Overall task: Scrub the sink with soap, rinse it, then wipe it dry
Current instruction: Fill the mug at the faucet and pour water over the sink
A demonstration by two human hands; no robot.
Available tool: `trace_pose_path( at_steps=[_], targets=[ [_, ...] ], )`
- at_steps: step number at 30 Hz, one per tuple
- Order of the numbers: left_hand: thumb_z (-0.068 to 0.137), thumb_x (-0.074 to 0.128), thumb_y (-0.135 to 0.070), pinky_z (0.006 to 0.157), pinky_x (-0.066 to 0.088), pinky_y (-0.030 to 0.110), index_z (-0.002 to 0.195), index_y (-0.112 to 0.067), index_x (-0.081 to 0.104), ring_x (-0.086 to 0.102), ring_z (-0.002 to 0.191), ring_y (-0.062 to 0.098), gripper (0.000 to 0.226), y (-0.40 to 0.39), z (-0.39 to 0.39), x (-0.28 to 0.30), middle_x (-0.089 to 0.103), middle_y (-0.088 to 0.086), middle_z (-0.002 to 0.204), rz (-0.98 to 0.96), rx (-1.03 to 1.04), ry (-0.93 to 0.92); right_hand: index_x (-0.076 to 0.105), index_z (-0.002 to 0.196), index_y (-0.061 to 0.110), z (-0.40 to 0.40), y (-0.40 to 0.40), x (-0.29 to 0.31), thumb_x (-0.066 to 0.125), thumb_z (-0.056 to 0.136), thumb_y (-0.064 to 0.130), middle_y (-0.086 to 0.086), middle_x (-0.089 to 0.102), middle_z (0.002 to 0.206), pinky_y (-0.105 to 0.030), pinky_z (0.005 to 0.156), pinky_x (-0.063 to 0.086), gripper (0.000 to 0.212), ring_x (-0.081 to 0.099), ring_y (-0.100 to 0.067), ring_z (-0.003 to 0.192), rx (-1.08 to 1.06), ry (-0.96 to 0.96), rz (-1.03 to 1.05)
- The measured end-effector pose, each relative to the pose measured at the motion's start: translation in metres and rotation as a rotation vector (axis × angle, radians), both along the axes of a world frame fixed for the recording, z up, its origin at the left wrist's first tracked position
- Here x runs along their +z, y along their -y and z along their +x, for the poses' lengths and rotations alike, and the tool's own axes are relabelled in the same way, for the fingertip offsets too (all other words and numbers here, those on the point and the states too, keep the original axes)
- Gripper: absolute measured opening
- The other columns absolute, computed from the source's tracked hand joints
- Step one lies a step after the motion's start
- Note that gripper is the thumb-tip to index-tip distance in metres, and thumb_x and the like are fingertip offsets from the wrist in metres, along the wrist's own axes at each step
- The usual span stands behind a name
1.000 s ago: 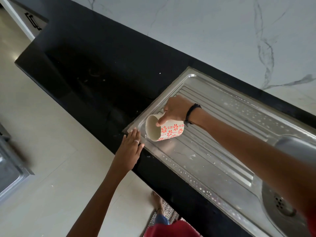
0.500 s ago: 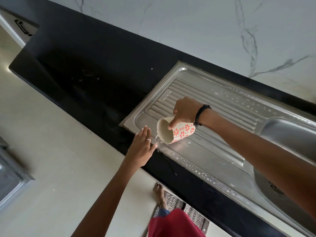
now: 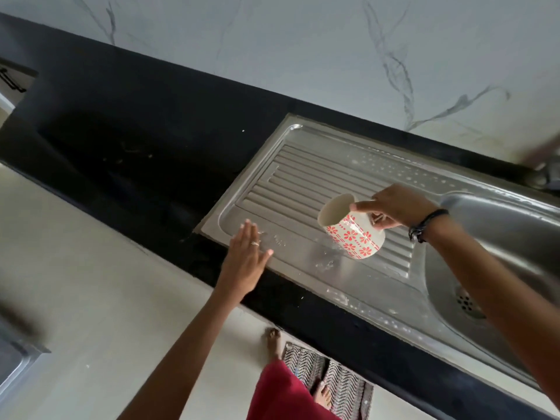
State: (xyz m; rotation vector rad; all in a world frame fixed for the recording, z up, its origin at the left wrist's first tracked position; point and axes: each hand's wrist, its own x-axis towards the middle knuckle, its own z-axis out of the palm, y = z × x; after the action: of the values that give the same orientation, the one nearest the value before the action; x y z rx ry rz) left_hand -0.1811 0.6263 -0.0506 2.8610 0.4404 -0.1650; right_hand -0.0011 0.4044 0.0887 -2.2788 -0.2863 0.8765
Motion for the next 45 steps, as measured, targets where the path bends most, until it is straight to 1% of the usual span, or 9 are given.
trace_pose_path(
  at_steps=[5,10,13,15,23,28,33,38,45],
  targets=[
    [0.096,0.019,-0.053,0.116,-0.003,0.035,0.146,-0.001,-0.005,-0.003,0.144,0.026,0.076,-0.043,0.024,-0.007,-0.005,0.018,0.155,0.063,0.127,0.002,0.067,0.081,0.005,0.010,0.005,0.007,0.056,0.086,0.040,-0.002,0.055,0.064,-0.032,0.068,0.047,0.038,0.051,-0.013,0.058,0.166,0.247,-0.189],
    [0.093,-0.003,-0.055,0.116,-0.005,0.036,0.146,0.000,-0.002,-0.003,0.144,0.029,0.077,-0.033,0.072,-0.013,-0.007,0.020,0.154,0.020,0.068,0.059,0.064,0.067,0.002,0.024,-0.004,0.008,0.052,0.080,0.052,-0.004,0.061,0.062,-0.033,0.073,0.046,0.053,0.055,-0.016,0.058,0.187,0.344,-0.279],
    [0.097,0.003,-0.046,0.113,0.022,0.043,0.141,0.002,0.029,0.031,0.137,0.032,0.070,0.007,0.100,-0.015,0.028,0.022,0.149,-0.074,-0.134,0.105,0.067,0.092,-0.004,0.036,-0.016,0.009,0.054,0.086,0.042,-0.020,0.068,0.085,-0.041,0.082,0.051,0.049,0.063,-0.029,0.077,0.079,0.257,-0.165],
    [0.100,0.007,-0.041,0.110,0.025,0.043,0.136,0.001,0.041,0.044,0.129,0.029,0.065,0.032,0.117,-0.019,0.042,0.017,0.142,-0.145,-0.342,0.129,0.065,0.075,0.000,0.043,-0.022,0.011,0.058,0.084,0.043,-0.017,0.068,0.078,-0.036,0.077,0.051,0.045,0.064,-0.028,0.073,0.072,0.310,-0.179],
    [0.095,-0.010,-0.051,0.118,0.003,0.035,0.145,0.001,0.016,0.006,0.143,0.027,0.078,-0.054,0.135,-0.037,0.004,0.015,0.152,-0.080,-0.141,0.149,0.063,0.074,-0.001,0.065,-0.037,0.009,0.057,0.082,0.047,-0.012,0.058,0.070,-0.026,0.056,0.038,0.049,0.053,-0.023,0.069,0.000,0.325,-0.202],
    [0.097,0.005,-0.047,0.114,0.015,0.035,0.139,0.005,0.032,0.032,0.136,0.031,0.072,-0.056,0.154,-0.027,0.032,0.022,0.146,-0.052,-0.009,0.149,0.051,0.059,0.006,0.072,-0.051,0.005,0.060,0.084,0.045,-0.013,0.056,0.067,-0.030,0.062,0.035,0.047,0.049,-0.022,0.063,-0.028,0.430,-0.287],
    [0.097,-0.003,-0.047,0.116,0.015,0.037,0.144,-0.003,0.024,0.026,0.140,0.023,0.070,-0.016,0.183,-0.032,0.024,0.013,0.151,-0.074,-0.442,0.160,0.054,0.064,0.012,0.082,-0.058,0.006,0.053,0.090,0.044,-0.007,0.063,0.071,-0.027,0.066,0.045,0.041,0.058,-0.018,0.063,-0.026,0.410,-0.358],
    [0.078,-0.030,-0.061,0.116,-0.010,0.030,0.146,-0.006,-0.002,-0.007,0.144,0.019,0.092,-0.051,0.213,-0.038,-0.010,0.009,0.154,-0.060,-0.288,0.181,0.059,0.071,0.012,0.099,-0.074,0.015,0.052,0.092,0.041,-0.006,0.069,0.069,-0.028,0.063,0.050,0.036,0.063,-0.014,0.057,0.020,0.370,-0.340],
    [0.078,-0.030,-0.056,0.118,-0.001,0.037,0.145,0.003,0.004,0.003,0.144,0.030,0.096,-0.078,0.299,-0.037,0.005,0.022,0.153,0.037,-0.220,0.118,0.060,0.086,0.012,0.144,-0.123,0.024,0.053,0.089,0.046,-0.002,0.052,0.079,-0.028,0.063,0.035,0.035,0.051,-0.020,0.072,0.151,0.533,-0.426]
  ],
)
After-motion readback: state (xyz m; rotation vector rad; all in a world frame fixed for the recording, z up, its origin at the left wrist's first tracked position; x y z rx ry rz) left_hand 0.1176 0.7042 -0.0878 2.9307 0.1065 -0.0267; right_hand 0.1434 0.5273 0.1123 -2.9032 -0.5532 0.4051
